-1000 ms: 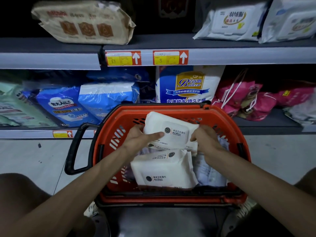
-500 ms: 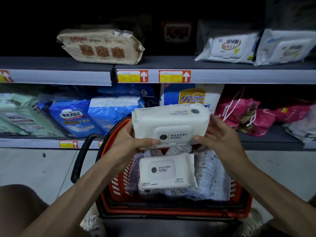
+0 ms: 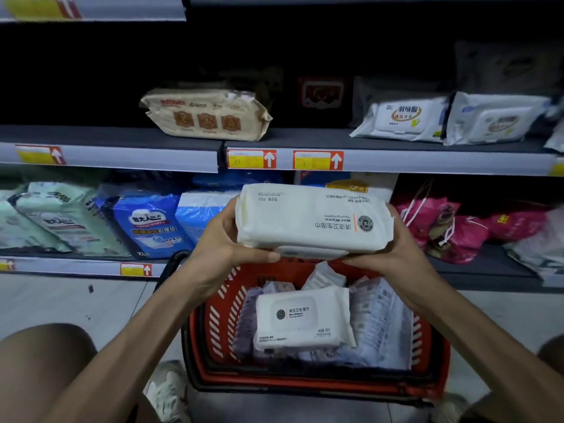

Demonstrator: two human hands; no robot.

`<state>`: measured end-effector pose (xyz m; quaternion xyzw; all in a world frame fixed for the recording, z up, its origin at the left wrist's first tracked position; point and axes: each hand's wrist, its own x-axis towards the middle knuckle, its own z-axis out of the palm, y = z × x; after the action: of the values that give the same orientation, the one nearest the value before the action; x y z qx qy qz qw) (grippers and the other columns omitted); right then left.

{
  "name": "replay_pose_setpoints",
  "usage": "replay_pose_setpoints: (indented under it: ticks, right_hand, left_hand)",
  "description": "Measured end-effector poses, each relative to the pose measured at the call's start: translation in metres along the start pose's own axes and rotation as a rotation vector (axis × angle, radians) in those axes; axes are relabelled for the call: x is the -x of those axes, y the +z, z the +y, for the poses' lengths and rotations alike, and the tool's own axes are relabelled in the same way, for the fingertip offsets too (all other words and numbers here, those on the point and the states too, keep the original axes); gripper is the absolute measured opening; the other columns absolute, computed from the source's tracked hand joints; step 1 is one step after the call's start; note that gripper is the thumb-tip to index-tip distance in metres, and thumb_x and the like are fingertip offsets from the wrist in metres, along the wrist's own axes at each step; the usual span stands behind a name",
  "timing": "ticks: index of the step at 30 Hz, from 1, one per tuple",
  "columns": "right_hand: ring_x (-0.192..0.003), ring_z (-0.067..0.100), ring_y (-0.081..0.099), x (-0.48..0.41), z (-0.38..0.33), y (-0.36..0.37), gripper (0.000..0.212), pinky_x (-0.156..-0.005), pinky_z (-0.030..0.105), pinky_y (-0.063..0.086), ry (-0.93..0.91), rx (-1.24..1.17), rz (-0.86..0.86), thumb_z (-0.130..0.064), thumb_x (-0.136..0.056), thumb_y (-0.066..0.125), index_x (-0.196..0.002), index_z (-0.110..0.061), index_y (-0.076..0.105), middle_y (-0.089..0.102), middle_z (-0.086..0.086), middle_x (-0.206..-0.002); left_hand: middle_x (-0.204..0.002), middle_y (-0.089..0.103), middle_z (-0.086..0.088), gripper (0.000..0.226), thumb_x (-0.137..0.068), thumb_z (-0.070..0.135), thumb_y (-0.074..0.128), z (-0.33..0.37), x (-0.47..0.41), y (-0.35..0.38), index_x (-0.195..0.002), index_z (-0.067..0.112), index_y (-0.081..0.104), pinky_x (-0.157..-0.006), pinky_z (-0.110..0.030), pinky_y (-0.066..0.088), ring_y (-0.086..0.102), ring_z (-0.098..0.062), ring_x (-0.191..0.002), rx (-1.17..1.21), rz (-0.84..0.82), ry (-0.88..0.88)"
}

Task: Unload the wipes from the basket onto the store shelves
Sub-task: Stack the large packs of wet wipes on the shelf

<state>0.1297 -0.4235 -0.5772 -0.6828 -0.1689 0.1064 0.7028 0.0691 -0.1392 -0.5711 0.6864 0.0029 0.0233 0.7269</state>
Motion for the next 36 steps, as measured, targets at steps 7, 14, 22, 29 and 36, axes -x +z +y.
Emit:
replay_pose_setpoints:
  ticks: [7,14,22,29,36]
  right_hand:
    - [-0.122,0.023,0.066,-0.002,-0.032,0.011,0.06,-0.101,0.042,0.052,-0.086,-0.001,0.03,-0.018,-0.076,0.079,-0.134,-0.02,0.062,0.071,0.001,-0.13]
    - [-0.111,0.007,0.07,-0.013,-0.062,0.032,0.058,-0.089,0.024,0.057,-0.097,0.077,0.128,-0.033,-0.089,0.072,-0.143,-0.036,0.051,0.072,-0.016,-0.123]
    - [-0.094,0.019,0.076,-0.024,-0.117,0.046,0.043,-0.077,0.04,0.063,-0.096,0.045,0.105,-0.03,-0.097,0.065,-0.139,-0.033,0.057,0.076,-0.004,-0.114]
    - [-0.105,0.014,0.073,-0.037,-0.157,0.089,0.067,-0.084,0.033,0.063,-0.299,0.131,-0.006,-0.003,-0.081,0.079,-0.135,-0.038,0.059,0.075,-0.014,-0.116]
    - [-0.11,0.0,0.068,-0.083,-0.206,0.158,0.071,-0.086,0.019,0.058,-0.55,0.103,0.057,-0.002,-0.081,0.083,-0.143,-0.026,0.059,0.072,-0.017,-0.122]
  left_hand:
    - [-0.132,0.072,-0.012,0.077,-0.06,0.015,0.092,0.018,0.009,0.004,-0.132,0.017,0.065,-0.11,-0.06,0.048,0.066,-0.035,-0.125,0.145,0.116,0.041]
    - [-0.134,0.071,-0.009,0.086,-0.08,0.011,0.078,0.041,0.01,-0.001,-0.156,0.029,0.044,-0.099,-0.045,0.058,0.067,-0.034,-0.124,0.268,0.129,0.102]
    - [-0.131,0.073,-0.004,0.09,-0.071,0.017,0.085,0.086,0.02,-0.017,-0.154,0.023,0.049,-0.074,-0.027,0.059,0.072,-0.02,-0.105,0.12,0.155,0.248]
    - [-0.131,0.072,-0.012,0.088,-0.067,0.013,0.087,0.139,0.028,-0.061,-0.149,0.017,0.056,-0.067,-0.028,0.06,0.072,-0.025,-0.101,0.076,0.245,0.373]
    - [-0.102,0.08,-0.004,0.05,-0.076,0.009,0.075,0.203,0.025,-0.11,-0.126,0.011,0.07,-0.068,-0.024,0.06,0.075,-0.017,-0.088,0.06,0.377,0.536]
